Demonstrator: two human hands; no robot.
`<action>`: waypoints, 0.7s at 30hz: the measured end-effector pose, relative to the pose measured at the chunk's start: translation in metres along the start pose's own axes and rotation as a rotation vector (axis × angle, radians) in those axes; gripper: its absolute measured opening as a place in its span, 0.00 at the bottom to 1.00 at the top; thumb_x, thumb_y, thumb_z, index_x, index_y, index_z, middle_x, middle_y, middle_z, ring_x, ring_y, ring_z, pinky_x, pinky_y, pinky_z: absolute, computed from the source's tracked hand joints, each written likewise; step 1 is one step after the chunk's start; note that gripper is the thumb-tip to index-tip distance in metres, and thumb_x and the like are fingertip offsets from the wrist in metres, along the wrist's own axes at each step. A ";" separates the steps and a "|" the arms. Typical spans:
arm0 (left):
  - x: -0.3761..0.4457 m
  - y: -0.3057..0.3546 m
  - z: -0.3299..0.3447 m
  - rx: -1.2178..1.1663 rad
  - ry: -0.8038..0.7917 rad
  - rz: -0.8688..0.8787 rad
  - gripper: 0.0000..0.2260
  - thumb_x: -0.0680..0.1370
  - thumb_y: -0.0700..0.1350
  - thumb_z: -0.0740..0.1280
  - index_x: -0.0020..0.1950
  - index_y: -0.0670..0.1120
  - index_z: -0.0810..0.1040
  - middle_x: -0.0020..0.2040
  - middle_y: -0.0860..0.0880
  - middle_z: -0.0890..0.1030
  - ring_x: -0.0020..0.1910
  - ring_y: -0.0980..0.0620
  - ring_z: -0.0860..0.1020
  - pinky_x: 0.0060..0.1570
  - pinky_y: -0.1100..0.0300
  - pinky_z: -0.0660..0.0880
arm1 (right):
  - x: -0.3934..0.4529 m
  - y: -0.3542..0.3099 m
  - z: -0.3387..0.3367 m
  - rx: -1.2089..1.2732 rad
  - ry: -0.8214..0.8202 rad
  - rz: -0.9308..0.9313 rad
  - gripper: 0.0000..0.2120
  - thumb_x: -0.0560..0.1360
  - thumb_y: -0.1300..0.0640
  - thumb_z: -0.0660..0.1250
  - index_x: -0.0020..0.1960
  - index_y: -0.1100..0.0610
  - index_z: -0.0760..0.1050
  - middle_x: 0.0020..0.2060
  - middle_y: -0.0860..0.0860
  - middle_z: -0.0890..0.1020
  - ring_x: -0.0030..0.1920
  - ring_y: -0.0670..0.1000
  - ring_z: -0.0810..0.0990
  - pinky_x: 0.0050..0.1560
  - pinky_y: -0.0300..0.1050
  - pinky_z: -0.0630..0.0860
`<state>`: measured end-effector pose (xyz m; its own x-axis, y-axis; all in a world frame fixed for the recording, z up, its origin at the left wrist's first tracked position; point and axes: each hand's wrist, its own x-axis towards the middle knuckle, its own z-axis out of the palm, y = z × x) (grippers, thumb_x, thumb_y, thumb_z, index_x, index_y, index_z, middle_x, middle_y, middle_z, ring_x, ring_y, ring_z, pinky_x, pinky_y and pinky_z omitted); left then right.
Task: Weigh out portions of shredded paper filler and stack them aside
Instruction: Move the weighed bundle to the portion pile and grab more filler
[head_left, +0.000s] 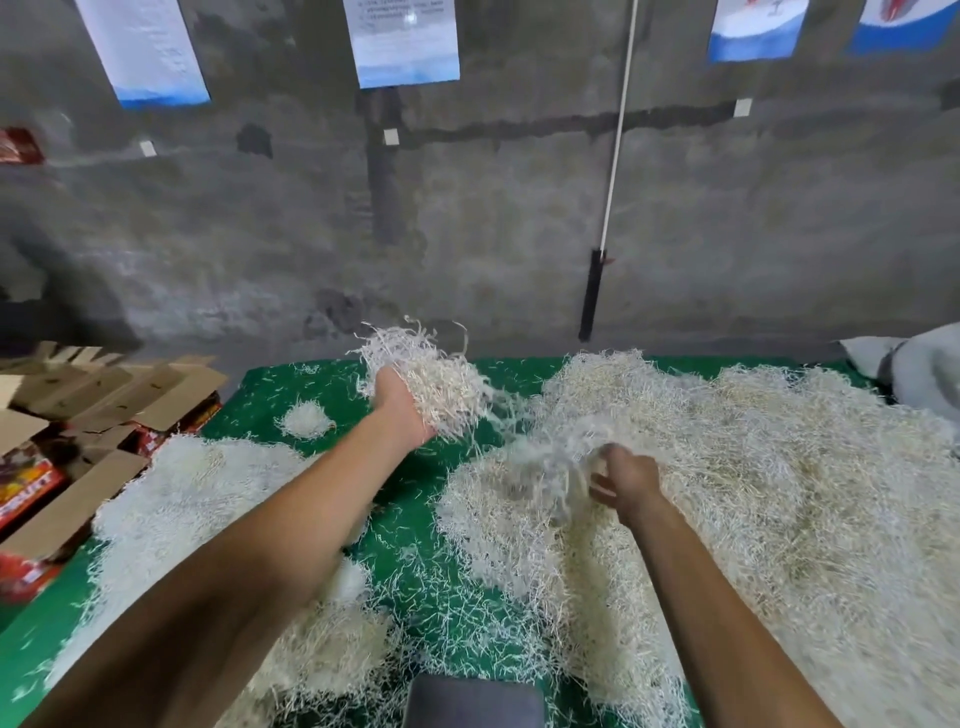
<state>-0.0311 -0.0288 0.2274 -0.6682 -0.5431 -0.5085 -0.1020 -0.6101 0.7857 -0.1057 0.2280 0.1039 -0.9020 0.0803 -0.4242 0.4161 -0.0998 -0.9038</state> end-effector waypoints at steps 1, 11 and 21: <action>-0.003 -0.001 0.003 0.025 -0.029 0.020 0.31 0.83 0.58 0.50 0.83 0.46 0.51 0.82 0.41 0.55 0.78 0.38 0.59 0.74 0.38 0.60 | 0.001 -0.002 0.002 -0.247 -0.010 -0.054 0.20 0.80 0.61 0.68 0.67 0.69 0.70 0.64 0.65 0.76 0.59 0.65 0.81 0.52 0.58 0.84; -0.034 0.007 0.055 0.186 -0.161 0.024 0.28 0.84 0.52 0.53 0.82 0.45 0.53 0.81 0.44 0.58 0.77 0.41 0.62 0.73 0.43 0.62 | -0.061 -0.053 0.063 -0.742 -0.477 -0.616 0.23 0.80 0.55 0.68 0.73 0.56 0.67 0.66 0.45 0.73 0.56 0.58 0.85 0.57 0.54 0.82; -0.021 -0.005 0.013 1.411 -0.510 0.256 0.29 0.81 0.49 0.63 0.80 0.41 0.60 0.79 0.42 0.61 0.77 0.41 0.64 0.73 0.42 0.64 | -0.031 -0.068 0.059 -0.295 -0.386 -0.181 0.10 0.81 0.69 0.59 0.42 0.64 0.71 0.34 0.56 0.74 0.29 0.50 0.74 0.28 0.44 0.73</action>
<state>-0.0264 -0.0067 0.2391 -0.9219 -0.1142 -0.3703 -0.3491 0.6597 0.6655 -0.1127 0.1737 0.1821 -0.9161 -0.3068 -0.2581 0.2138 0.1705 -0.9619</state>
